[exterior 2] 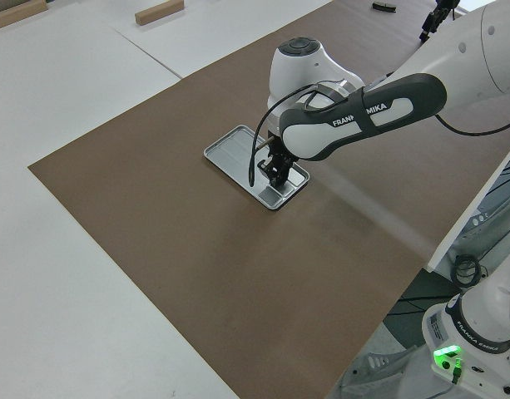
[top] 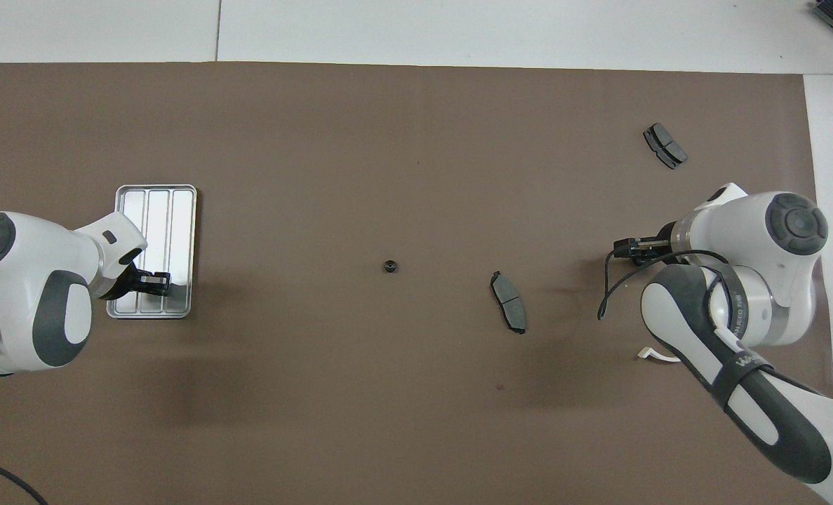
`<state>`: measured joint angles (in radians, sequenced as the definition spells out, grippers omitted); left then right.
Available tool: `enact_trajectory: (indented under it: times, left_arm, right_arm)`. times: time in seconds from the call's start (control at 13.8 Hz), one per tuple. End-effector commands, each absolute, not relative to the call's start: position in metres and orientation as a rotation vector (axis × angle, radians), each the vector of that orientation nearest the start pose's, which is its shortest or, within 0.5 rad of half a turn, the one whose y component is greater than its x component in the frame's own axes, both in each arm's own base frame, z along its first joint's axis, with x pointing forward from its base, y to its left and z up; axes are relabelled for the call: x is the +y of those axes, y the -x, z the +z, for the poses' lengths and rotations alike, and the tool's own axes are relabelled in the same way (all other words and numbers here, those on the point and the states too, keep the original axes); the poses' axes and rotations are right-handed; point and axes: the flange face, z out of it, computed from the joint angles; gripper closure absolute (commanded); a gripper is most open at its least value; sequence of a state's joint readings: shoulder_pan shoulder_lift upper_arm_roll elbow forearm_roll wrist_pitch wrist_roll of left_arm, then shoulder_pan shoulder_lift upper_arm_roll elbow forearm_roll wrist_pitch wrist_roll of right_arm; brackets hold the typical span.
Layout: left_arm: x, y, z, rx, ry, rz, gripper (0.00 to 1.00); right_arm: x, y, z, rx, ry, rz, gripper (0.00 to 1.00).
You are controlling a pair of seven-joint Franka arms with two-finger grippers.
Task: Place bearing gear from tray to pile
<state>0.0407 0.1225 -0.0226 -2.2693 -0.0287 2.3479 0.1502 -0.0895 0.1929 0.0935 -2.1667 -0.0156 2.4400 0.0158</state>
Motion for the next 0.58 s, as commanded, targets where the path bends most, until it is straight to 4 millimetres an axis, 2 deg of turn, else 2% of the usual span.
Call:
enact_trajectory:
  times: [0.0,0.07,0.14,0.22,0.36,0.51]
  left_arm:
    - [0.005,-0.524,0.302,0.158,3.168,0.045,0.84]
    - [0.002,-0.534,0.313,0.163,3.167,0.007,0.86]
    - [-0.011,-0.544,0.324,0.164,3.167,-0.012,0.87]
    - [-0.025,-0.552,0.337,0.118,3.17,-0.015,0.9]
    - [-0.066,-0.559,0.349,0.006,3.174,-0.005,0.9]
    - [-0.106,-0.553,0.35,-0.121,3.173,-0.006,0.9]
  right_arm:
    - [0.051,-0.576,0.355,0.019,3.104,-0.162,0.0]
    - [0.083,-0.578,0.363,0.04,3.095,-0.174,0.0]
    - [0.118,-0.58,0.371,0.081,3.08,-0.198,0.0]
    - [0.144,-0.581,0.379,0.109,3.065,-0.219,0.0]
    - [0.198,-0.582,0.396,0.108,3.043,-0.239,0.0]
    - [0.249,-0.586,0.4,0.108,3.034,-0.238,0.0]
